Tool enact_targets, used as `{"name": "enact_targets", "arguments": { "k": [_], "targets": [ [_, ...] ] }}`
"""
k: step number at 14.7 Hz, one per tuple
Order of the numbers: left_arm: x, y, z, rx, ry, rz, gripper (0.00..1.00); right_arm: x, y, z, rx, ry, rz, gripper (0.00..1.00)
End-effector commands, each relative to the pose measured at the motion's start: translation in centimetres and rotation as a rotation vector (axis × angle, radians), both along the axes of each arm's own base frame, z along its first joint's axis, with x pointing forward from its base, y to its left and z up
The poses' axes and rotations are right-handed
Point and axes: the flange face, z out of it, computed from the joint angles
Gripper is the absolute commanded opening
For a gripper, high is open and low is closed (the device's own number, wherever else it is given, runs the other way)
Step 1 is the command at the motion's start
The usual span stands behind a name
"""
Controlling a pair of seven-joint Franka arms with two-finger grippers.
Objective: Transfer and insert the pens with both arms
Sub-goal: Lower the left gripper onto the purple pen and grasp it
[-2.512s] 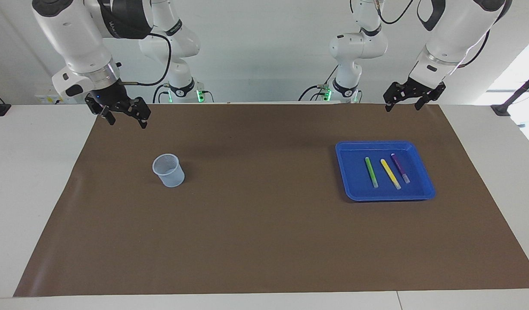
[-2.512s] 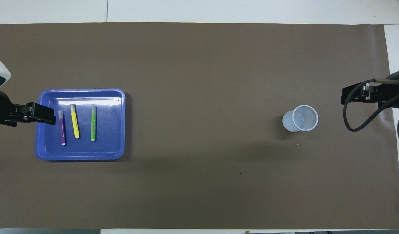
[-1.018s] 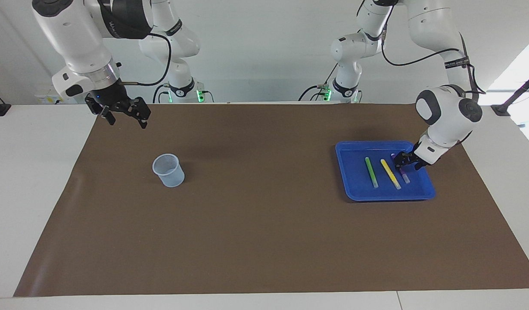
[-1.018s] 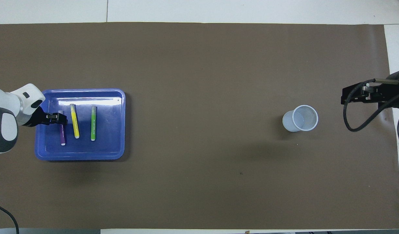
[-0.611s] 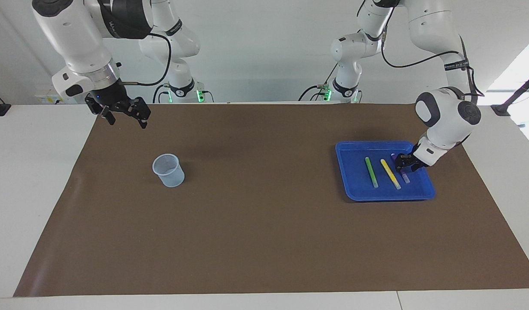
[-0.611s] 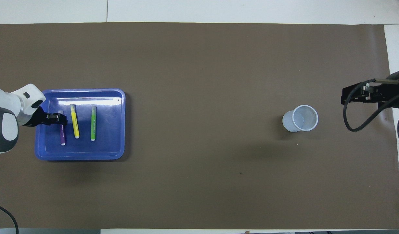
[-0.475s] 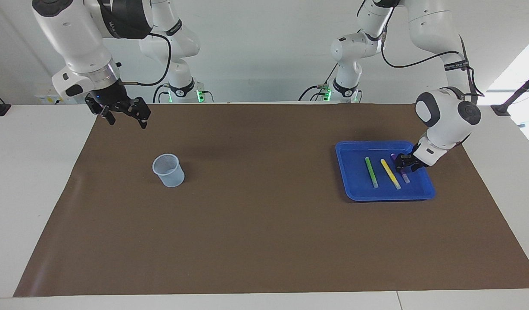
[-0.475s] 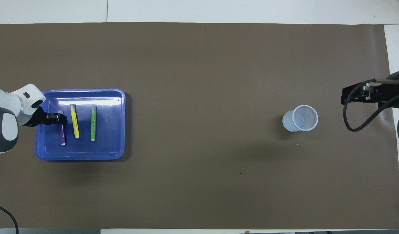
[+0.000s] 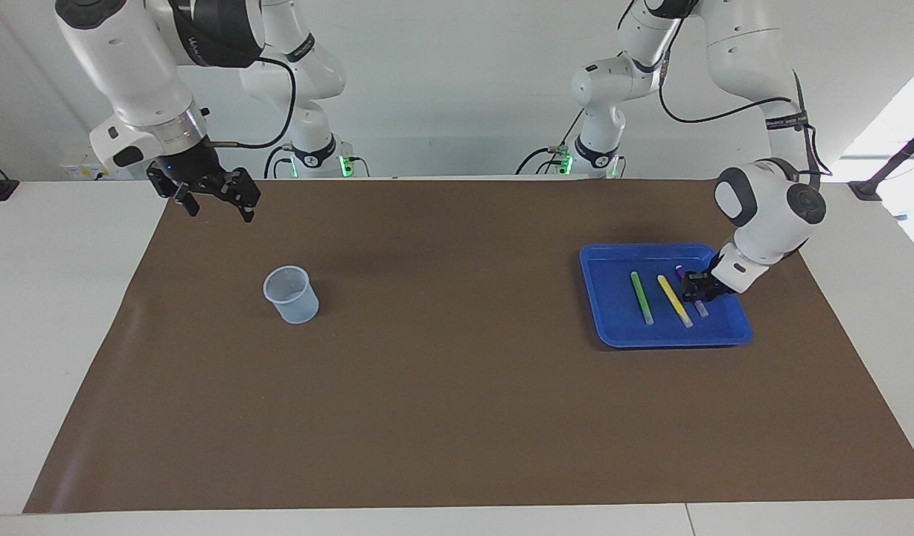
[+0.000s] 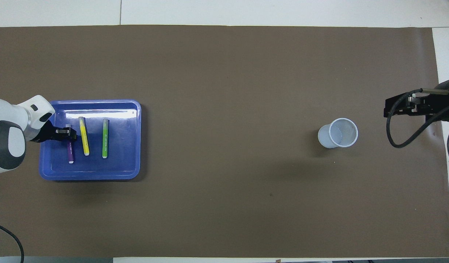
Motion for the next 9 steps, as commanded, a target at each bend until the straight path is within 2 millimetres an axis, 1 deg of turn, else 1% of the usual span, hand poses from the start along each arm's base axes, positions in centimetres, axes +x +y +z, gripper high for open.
{"name": "enact_targets", "arguments": {
  "k": [1,5,6,9],
  "targets": [
    [0.01,0.46,-0.02,0.0,-0.016,-0.003,0.33,-0.41,0.05,0.27,0.02,0.005,-0.01,1.0],
    [0.12,0.48,0.03,0.0,-0.019,0.0,0.02,-0.41,-0.03,0.27,0.02,0.005,-0.01,1.0],
    [0.12,0.48,0.03,0.0,-0.019,0.0,0.0,-0.47,0.05,0.34,0.02,0.005,-0.009,1.0],
    [0.26,0.5,0.13,0.001,-0.022,0.0,0.0,-0.35,0.74,0.32,0.021,-0.001,0.004,1.0]
  ]
}}
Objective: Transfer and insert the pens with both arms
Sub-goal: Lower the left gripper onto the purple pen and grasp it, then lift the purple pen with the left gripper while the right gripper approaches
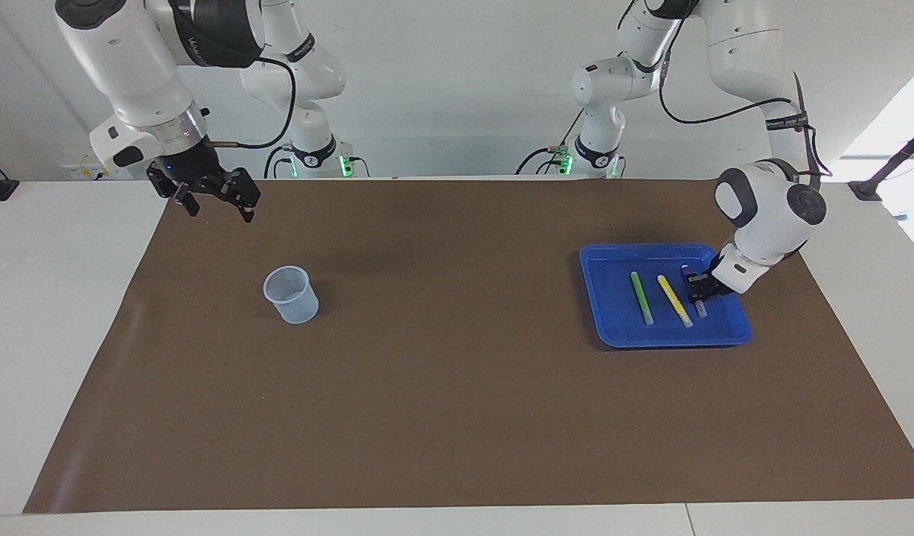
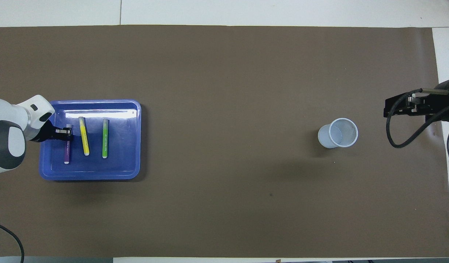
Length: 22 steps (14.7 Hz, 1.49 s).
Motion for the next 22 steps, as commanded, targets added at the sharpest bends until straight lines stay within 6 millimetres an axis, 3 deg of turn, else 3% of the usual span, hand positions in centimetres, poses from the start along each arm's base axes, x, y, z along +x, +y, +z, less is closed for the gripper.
{"name": "enact_targets", "arguments": {
  "k": [1,4,8,12,13,17,19,22],
  "targets": [
    [0.1,0.4,0.0,-0.001,-0.014,-0.001,0.0,-0.4,0.8,0.4,0.021,-0.001,0.003,1.0],
    [0.9,0.5,1.5,-0.003,0.003,0.002,0.0,-0.4,0.8,0.3,0.021,-0.001,0.003,1.0],
    [1.4,-0.3,3.8,-0.006,0.037,0.001,0.0,-0.4,2.2,0.4,0.02,-0.003,0.031,1.0],
    [2.4,-0.6,7.4,-0.009,0.081,0.027,0.0,-0.5,3.3,-0.1,0.044,-0.023,0.039,1.0],
    [2.6,-1.4,8.5,-0.004,0.099,0.064,0.0,-0.5,3.7,-0.5,0.085,-0.052,0.033,1.0],
    [2.1,-9.1,13.0,0.044,0.151,0.326,0.0,-0.4,5.2,-0.7,0.256,-0.073,-0.004,1.0],
    [1.5,-12.8,15.6,-0.01,0.199,0.463,0.0,-0.6,7.0,-0.3,0.364,-0.07,-0.012,1.0],
    [-0.2,-16.2,19.9,-0.152,0.252,0.742,0.0,-0.8,10.9,0.3,0.49,-0.07,0.003,1.0]
  ]
}}
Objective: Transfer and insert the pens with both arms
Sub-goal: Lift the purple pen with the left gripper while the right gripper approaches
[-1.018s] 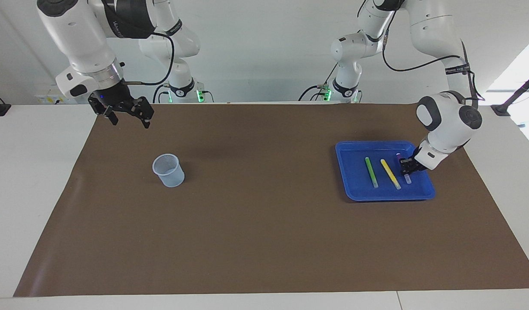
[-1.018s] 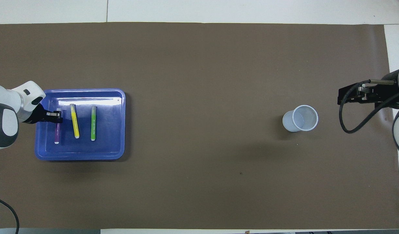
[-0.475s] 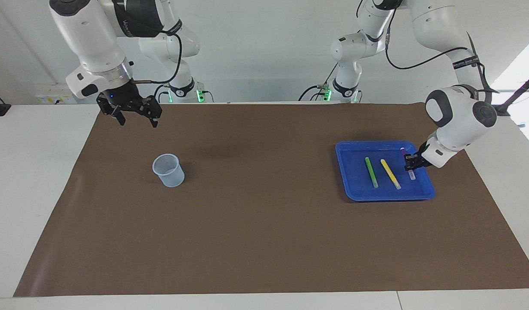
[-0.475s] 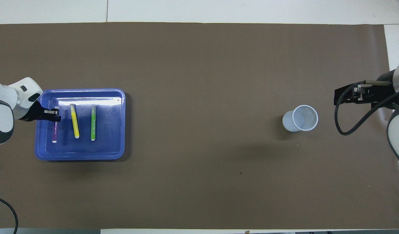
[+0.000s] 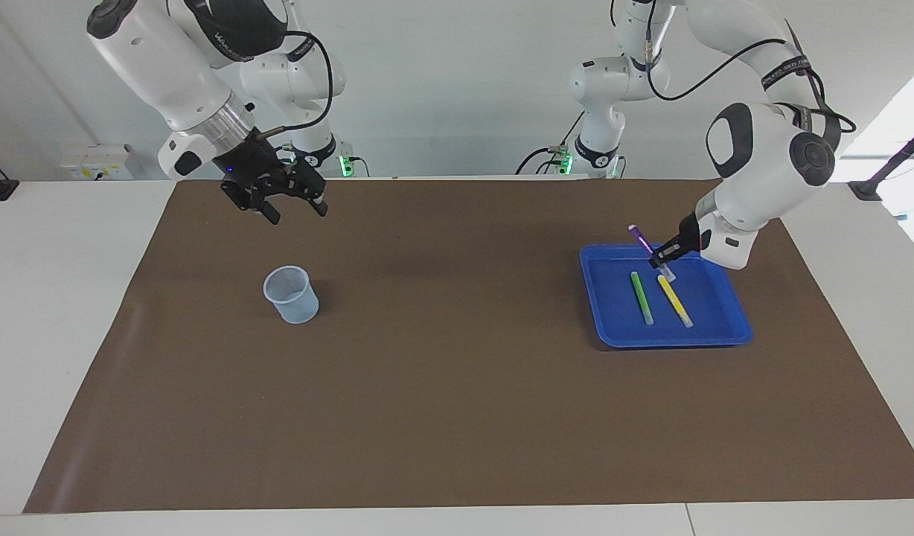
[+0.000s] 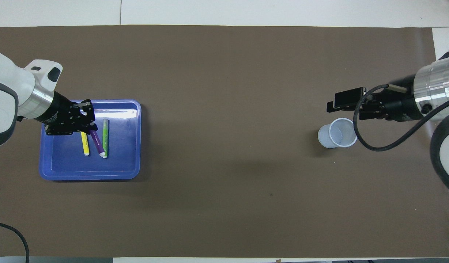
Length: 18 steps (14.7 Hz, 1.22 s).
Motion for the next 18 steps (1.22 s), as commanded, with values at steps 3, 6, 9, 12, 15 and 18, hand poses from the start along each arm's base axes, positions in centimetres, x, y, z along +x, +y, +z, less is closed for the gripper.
{"name": "enact_targets", "arguments": {
  "k": [3,6,9,12,15,18],
  "targets": [
    [-2.7,-3.4,6.0,-0.197,0.104,0.393,0.0,-1.6,5.4,0.8,0.151,0.002,0.016,1.0],
    [-4.0,-5.8,7.6,-0.312,0.22,0.57,0.0,-2.4,8.4,0.9,0.236,0.026,0.005,1.0],
    [-6.3,-8.2,7.2,-0.406,0.345,0.659,0.0,-3.0,12.3,1.0,0.26,0.037,-0.046,1.0],
    [-7.0,-9.7,6.6,-0.428,0.414,0.793,0.0,-3.0,15.2,0.4,0.305,0.031,-0.042,1.0],
    [-8.6,-11.3,5.3,-0.453,0.407,0.864,0.0,-3.8,19.2,0.0,0.318,0.012,-0.044,1.0],
    [-9.4,-12.3,5.4,-0.475,0.395,0.933,0.0,-5.0,22.3,-0.3,0.324,0.008,-0.02,1.0]
  ]
}}
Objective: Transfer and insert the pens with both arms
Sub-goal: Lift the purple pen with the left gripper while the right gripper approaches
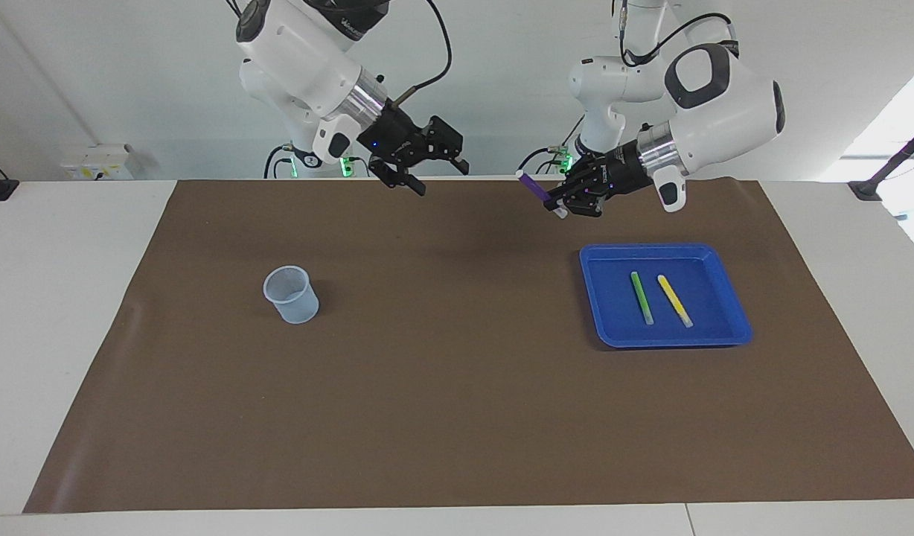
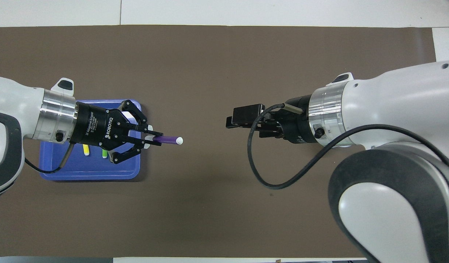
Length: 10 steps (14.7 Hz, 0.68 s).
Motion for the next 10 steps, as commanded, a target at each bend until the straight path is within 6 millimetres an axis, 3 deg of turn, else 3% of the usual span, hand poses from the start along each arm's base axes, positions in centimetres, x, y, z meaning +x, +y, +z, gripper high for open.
{"name": "enact_targets", "arguments": {
  "k": [1,4,10],
  "targets": [
    [-1.7,-0.2,0.5,-0.01,0.017,0.08,0.0,-1.3,2.4,-0.2,0.02,0.004,0.009,1.0],
    [-1.6,-1.1,0.8,-0.005,0.034,0.146,0.0,-2.2,3.8,-0.2,0.016,0.007,0.03,1.0],
    [-2.8,-1.5,0.7,-0.014,0.052,0.2,0.0,0.0,3.9,-1.4,0.033,-0.057,-0.027,1.0]
  ]
}}
